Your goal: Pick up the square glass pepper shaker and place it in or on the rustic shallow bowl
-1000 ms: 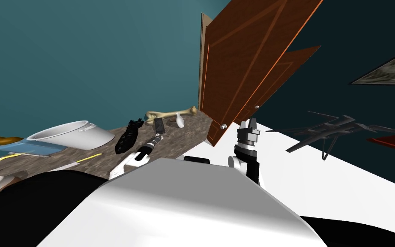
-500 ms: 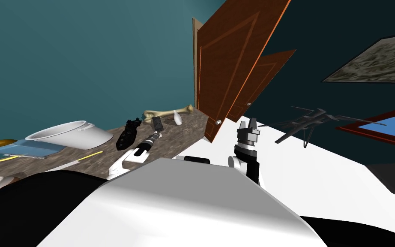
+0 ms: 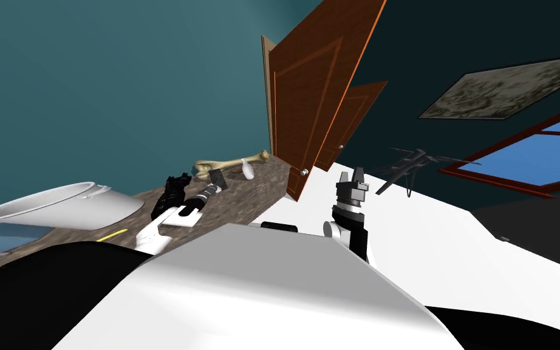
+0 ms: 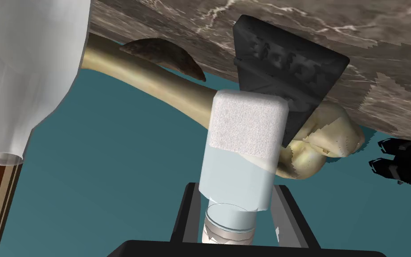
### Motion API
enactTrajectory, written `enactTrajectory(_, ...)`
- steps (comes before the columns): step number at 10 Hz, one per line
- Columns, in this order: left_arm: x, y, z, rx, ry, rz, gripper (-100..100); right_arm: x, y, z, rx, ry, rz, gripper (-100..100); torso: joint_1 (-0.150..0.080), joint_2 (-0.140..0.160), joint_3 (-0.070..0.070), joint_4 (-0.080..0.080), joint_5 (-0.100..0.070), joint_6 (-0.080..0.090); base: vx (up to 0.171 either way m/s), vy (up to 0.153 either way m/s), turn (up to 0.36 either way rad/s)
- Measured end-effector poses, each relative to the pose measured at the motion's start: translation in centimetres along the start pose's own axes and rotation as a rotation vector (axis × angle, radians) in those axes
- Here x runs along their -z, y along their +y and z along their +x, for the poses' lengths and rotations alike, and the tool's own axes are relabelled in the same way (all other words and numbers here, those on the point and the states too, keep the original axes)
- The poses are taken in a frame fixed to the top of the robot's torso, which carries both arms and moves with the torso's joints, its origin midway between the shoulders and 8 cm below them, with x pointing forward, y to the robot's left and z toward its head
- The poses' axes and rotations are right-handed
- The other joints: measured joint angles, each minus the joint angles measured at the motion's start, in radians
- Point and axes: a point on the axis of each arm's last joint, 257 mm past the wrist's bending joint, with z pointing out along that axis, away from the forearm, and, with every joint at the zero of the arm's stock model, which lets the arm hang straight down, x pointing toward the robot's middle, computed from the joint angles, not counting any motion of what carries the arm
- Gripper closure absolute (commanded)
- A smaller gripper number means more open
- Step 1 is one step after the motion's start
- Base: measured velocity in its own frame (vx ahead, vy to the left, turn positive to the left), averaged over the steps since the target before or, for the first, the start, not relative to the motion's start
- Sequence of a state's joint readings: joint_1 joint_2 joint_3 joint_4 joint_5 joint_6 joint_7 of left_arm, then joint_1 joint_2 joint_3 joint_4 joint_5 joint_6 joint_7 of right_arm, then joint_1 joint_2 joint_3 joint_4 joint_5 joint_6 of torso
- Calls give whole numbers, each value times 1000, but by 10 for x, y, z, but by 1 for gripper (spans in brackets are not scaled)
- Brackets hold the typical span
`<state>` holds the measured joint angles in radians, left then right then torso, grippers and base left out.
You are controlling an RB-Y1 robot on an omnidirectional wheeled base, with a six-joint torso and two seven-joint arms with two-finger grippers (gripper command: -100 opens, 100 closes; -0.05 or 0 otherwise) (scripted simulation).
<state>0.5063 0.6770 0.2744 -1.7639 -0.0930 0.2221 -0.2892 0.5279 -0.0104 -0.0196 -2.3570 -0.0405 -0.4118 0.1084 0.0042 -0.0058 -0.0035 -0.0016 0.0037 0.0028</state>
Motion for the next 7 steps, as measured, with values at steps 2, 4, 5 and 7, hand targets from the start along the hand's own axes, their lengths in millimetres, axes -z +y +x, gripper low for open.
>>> enactTrajectory(2,-7,18,-19,15,-13,-54,100,0,0,0,0,0,0,0,-4,-8,-5,-2,-1,1,206,-7,-292)
enactTrajectory(4,-10,40,-39,31,-27,-104,100,0,0,0,0,0,0,0,-2,-17,-10,-4,-1,1,258,37,-246)
enactTrajectory(5,-12,46,-47,35,-36,-125,100,0,0,0,0,0,0,0,-2,-17,-10,-4,-1,2,288,62,-264)
enactTrajectory(7,-11,54,-60,29,-48,-153,100,0,0,0,0,0,0,0,0,-18,-11,-5,-1,1,262,101,-116)
